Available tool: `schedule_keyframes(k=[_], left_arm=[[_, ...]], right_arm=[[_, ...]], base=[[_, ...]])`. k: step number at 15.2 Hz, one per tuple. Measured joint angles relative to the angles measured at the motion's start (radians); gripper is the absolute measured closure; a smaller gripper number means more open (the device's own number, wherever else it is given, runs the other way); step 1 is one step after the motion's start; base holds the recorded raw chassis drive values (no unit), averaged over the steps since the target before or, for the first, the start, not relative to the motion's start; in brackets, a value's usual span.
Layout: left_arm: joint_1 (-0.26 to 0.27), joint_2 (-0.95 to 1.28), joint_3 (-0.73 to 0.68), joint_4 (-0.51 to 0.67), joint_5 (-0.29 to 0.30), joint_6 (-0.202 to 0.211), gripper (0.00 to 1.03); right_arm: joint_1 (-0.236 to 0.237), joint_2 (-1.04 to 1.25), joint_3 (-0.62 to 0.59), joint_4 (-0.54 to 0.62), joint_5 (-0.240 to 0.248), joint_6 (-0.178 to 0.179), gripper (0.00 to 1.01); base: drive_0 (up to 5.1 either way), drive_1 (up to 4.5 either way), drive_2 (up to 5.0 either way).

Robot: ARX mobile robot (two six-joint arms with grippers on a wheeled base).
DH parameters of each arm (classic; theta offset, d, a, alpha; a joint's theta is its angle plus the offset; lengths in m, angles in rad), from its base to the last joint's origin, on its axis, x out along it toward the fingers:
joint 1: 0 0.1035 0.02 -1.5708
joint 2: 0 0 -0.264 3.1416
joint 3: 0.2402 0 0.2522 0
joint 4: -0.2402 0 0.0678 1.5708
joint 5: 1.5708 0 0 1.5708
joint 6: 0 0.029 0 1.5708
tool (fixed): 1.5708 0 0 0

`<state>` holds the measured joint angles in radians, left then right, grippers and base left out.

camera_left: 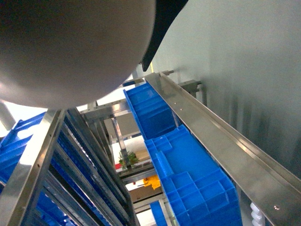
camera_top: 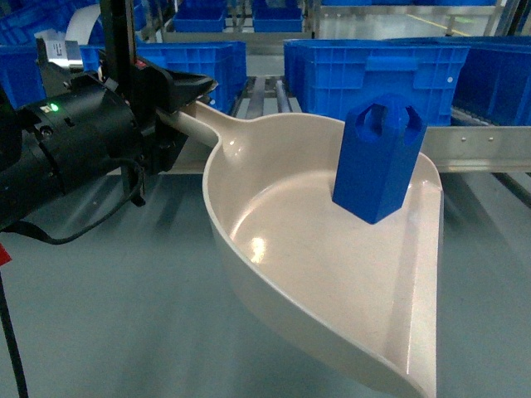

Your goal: Place part in tray to right shelf

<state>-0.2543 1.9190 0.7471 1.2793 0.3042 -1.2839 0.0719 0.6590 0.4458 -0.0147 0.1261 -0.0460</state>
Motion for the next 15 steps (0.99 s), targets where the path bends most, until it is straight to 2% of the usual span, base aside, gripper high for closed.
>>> schedule_keyframes(k=[15], left_arm=[[0.002,0.000,0.000,0.004,-0.003,0.000,0.91]], right_arm=[[0.000,0.000,0.000,-0.001,0.000,0.000,0.03]], base=[[0.2,4.50,-4.2]])
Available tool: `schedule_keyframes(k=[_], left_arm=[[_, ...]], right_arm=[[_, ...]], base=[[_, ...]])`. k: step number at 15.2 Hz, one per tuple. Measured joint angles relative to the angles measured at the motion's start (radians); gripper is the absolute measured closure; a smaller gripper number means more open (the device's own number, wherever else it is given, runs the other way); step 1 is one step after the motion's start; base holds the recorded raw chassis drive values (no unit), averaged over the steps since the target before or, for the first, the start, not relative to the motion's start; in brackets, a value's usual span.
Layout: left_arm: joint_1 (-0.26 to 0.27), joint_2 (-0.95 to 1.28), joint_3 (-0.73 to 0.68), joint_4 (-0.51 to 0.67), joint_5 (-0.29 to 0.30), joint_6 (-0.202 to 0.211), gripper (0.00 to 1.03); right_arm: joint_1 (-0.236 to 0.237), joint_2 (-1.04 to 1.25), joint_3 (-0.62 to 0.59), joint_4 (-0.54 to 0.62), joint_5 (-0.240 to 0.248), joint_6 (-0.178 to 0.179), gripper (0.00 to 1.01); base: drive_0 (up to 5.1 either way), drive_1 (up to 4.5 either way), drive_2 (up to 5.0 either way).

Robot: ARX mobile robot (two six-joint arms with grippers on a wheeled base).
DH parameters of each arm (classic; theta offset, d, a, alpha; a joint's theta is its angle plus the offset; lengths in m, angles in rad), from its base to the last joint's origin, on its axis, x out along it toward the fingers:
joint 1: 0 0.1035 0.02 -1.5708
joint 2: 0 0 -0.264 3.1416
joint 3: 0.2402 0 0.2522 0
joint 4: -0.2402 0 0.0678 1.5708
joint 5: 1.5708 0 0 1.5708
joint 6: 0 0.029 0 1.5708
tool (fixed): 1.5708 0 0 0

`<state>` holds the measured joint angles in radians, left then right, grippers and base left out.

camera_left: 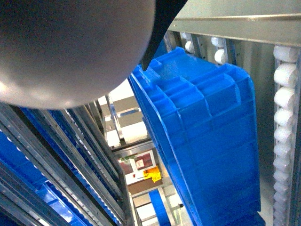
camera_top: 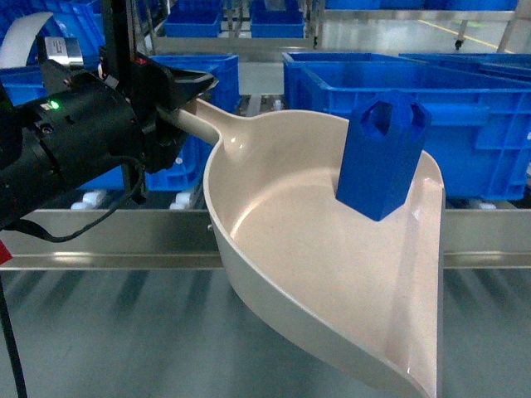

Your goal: Place part in tray to right shelf

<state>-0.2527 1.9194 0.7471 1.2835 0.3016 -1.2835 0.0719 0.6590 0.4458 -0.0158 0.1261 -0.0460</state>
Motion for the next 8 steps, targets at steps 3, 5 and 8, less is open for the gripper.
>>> schedule_keyframes(k=[3,5,8], left_arm=[[0.000,0.000,0.000,-0.002,-0.002,0.000,0.91],[0.000,0.000,0.000,-0.004,-0.002,0.000,0.91],[0.000,0.000,0.000,-0.012,0.011,0.005,0.91]], right_arm=[[0.000,0.000,0.000,0.001,0.000,0.000,0.03],[0.000,0.000,0.000,0.001,0.000,0.000,0.03],[0.000,0.002,0.000,0.001,0.000,0.000,0.03]], base=[[0.1,4.44,-4.2],[0.1,4.39,-4.3],[0.0,0.00,0.0]])
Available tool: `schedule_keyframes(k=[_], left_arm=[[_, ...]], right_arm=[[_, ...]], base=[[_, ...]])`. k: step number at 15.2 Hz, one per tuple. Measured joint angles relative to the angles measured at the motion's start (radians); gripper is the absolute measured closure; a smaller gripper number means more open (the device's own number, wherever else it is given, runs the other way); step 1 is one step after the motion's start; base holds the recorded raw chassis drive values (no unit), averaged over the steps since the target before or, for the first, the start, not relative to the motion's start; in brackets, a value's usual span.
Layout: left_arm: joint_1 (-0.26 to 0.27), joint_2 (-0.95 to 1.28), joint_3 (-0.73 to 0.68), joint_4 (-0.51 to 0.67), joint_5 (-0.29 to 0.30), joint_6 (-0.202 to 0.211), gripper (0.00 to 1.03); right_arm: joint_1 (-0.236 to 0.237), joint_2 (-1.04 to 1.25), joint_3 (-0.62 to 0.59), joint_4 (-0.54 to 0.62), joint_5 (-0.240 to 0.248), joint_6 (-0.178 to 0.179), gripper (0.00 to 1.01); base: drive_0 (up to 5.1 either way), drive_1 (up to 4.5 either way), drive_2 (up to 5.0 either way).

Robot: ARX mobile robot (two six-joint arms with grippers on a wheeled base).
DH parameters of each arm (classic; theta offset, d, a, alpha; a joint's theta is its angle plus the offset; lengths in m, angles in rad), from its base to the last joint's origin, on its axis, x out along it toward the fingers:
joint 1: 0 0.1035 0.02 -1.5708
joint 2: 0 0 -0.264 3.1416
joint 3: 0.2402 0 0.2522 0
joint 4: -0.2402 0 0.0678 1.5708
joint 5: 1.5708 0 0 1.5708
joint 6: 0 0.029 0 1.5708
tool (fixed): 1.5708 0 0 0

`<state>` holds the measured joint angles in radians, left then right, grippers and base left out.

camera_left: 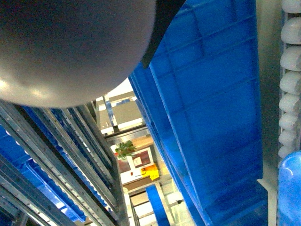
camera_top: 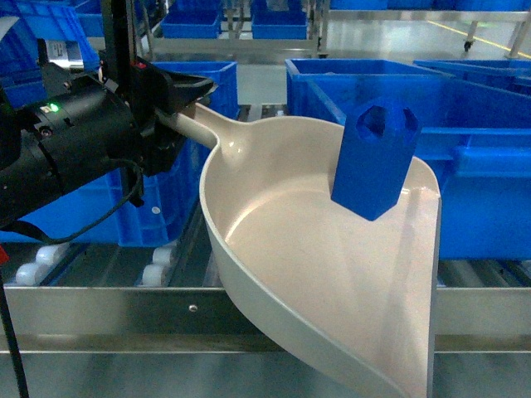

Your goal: Place part in tray to right shelf

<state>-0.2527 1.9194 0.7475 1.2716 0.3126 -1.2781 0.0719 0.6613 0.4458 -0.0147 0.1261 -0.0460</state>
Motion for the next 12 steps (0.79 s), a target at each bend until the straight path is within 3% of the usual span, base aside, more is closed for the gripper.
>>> schedule_keyframes(k=[5,9,12], left_arm=[[0.000,0.000,-0.001,0.000,0.003,0.003,0.91],[-0.001,0.000,-0.001,0.001,-0.005,0.002,0.91],[0.002,0.000,-0.001,0.007,-0.008,-0.004,0.91]], right_arm=[[0.000,-0.002,0.000,0.000,0.000,0.000,0.03],[0.000,-0.001,0.000,-0.004,0.000,0.000,0.03],[0.000,-0.004,0.001,-0.002,-0.001,0.000,0.03]], base=[[0.0,0.00,0.0],[-4.0,-0.49,4.4],[0.0,0.00,0.0]])
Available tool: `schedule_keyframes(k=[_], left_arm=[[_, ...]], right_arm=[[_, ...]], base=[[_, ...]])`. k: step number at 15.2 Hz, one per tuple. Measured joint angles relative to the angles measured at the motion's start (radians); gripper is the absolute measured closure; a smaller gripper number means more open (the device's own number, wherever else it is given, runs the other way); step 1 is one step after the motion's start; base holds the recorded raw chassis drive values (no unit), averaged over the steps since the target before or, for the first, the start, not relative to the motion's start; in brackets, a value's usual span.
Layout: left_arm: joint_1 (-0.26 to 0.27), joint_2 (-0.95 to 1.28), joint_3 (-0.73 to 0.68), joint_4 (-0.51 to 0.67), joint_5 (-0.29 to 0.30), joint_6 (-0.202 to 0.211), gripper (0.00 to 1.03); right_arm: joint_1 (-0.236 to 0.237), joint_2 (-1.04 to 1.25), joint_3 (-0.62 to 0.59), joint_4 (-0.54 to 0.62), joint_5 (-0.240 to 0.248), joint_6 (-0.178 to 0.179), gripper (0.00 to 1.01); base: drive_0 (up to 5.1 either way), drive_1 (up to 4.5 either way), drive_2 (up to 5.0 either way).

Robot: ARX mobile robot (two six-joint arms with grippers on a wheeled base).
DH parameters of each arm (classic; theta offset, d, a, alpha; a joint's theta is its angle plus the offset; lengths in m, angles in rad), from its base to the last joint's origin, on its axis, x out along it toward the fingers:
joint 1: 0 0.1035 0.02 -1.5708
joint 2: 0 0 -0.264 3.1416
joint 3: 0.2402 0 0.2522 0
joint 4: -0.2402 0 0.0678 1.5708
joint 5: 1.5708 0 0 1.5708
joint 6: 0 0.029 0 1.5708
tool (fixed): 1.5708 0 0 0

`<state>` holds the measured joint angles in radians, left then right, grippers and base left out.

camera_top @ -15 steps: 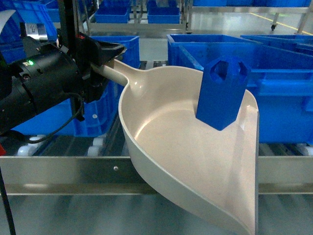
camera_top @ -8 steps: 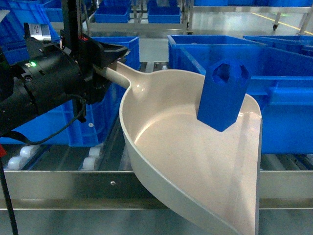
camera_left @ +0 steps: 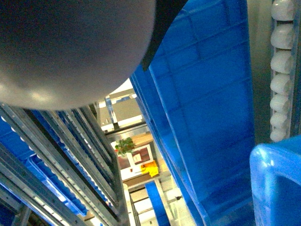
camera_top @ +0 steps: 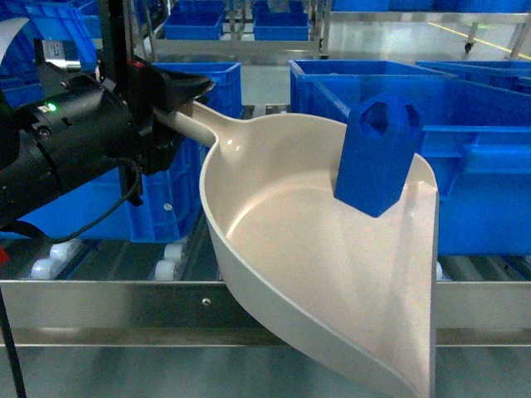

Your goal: Place part in tray to right shelf

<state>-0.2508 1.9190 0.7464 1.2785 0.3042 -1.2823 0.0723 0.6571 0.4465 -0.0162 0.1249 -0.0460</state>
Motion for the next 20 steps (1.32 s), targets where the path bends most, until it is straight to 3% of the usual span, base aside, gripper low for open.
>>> schedule_keyframes(k=[20], left_arm=[[-0.002,0.000,0.000,0.001,-0.004,0.000,0.91]], right_arm=[[0.000,0.002,0.000,0.001,0.001,0.000,0.03]], base=[[0.0,0.00,0.0]])
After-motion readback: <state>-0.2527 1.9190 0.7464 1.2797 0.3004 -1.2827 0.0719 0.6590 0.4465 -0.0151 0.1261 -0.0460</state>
